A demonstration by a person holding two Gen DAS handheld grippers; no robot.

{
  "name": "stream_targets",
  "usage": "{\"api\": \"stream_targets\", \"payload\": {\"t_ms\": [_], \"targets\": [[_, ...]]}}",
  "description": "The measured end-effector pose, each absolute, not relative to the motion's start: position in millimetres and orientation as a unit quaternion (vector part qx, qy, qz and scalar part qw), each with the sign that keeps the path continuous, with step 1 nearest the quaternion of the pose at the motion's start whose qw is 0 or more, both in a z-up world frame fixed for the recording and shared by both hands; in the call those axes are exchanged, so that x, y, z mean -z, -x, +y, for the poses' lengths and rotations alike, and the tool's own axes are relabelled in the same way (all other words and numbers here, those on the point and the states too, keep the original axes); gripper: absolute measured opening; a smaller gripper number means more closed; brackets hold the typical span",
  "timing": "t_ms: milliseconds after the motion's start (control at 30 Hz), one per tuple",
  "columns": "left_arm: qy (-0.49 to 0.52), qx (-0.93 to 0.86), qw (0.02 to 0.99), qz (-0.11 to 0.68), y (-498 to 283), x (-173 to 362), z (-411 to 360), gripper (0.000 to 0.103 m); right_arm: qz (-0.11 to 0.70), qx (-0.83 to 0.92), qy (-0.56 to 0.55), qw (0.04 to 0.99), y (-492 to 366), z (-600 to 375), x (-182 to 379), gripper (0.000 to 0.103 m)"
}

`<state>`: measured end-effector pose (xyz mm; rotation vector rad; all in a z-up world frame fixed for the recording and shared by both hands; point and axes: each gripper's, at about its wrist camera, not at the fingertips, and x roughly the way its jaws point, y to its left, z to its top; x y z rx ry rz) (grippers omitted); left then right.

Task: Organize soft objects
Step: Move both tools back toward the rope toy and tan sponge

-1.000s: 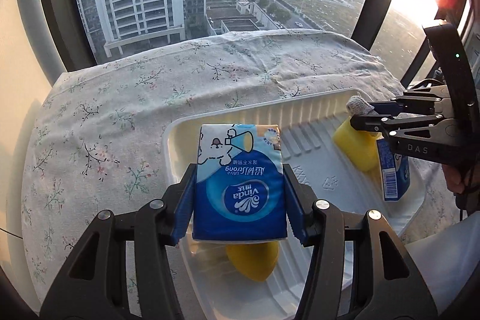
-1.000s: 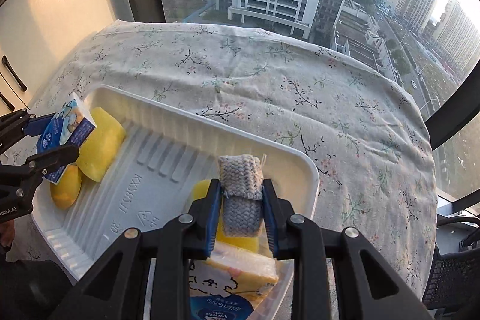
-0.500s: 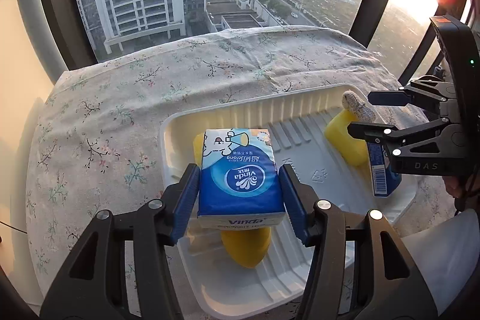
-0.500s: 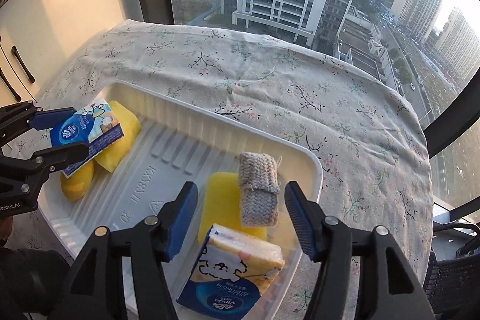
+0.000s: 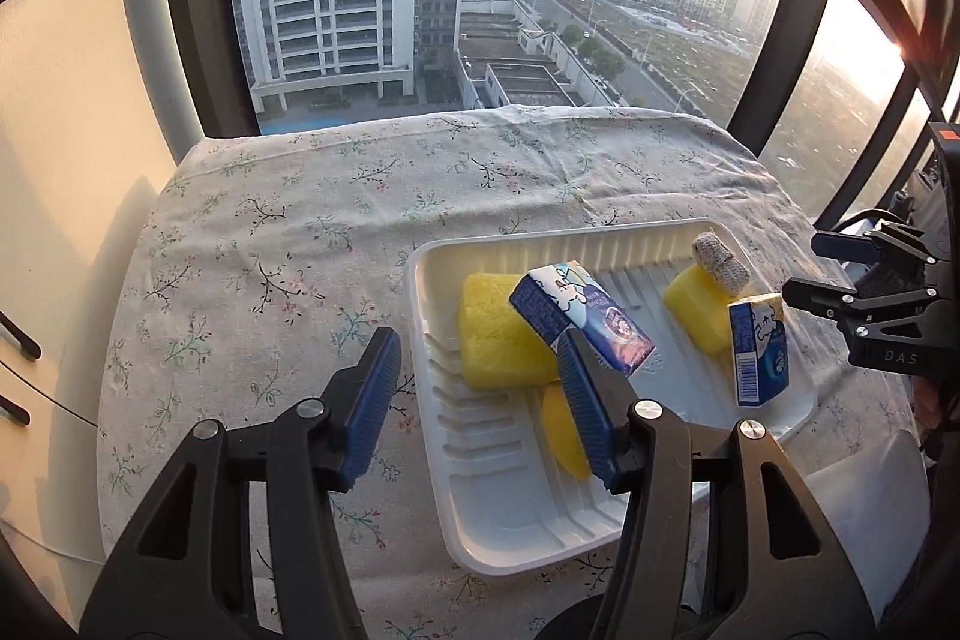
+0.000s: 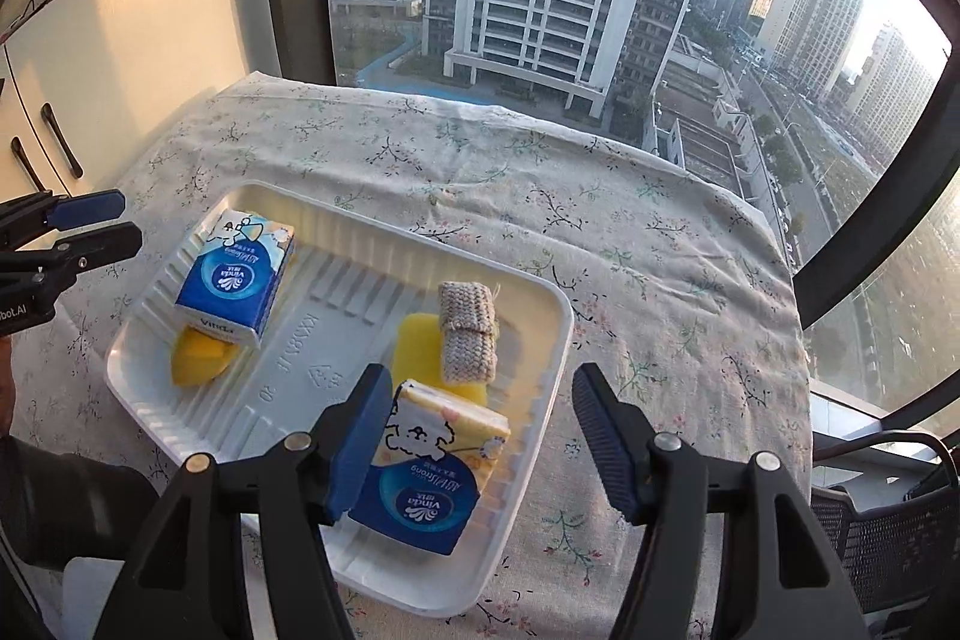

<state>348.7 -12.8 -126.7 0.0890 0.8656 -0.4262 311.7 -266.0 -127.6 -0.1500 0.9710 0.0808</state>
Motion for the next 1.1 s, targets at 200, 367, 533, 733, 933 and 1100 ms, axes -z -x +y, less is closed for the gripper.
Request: {"api": "stream_targets", "payload": {"t_ms": [200, 367, 533, 733, 933, 1100], "targets": [[-0.022, 0.178, 0.891, 0.418, -328.7, 128.9, 13.1, 0.052, 0.472, -0.013, 0.054, 0.88, -280.1, -287.6, 128.1, 0.065], [-0.006, 0.156, 0.894, 0.42, -306.3, 131.5, 42.2, 0.052, 0.477, 0.01, 0.044, 0.878, -249.9, -305.9, 131.4, 0.065], [0.016, 0.138, 0.892, 0.431, -284.9, 139.5, 70.7, 0.052, 0.485, 0.03, 0.034, 0.873, -220.3, -320.4, 140.5, 0.065], [0.03, 0.125, 0.888, 0.441, -250.7, 154.8, 90.9, 0.052, 0.497, 0.041, 0.015, 0.867, -184.7, -329.7, 155.4, 0.065], [0.034, 0.124, 0.88, 0.458, -218.4, 173.9, 101.3, 0.052, 0.514, 0.049, -0.004, 0.856, -150.5, -334.5, 175.0, 0.065], [0.04, 0.126, 0.868, 0.478, -185.4, 191.4, 107.6, 0.052, 0.526, 0.057, -0.014, 0.848, -114.9, -332.5, 189.6, 0.065]]}}
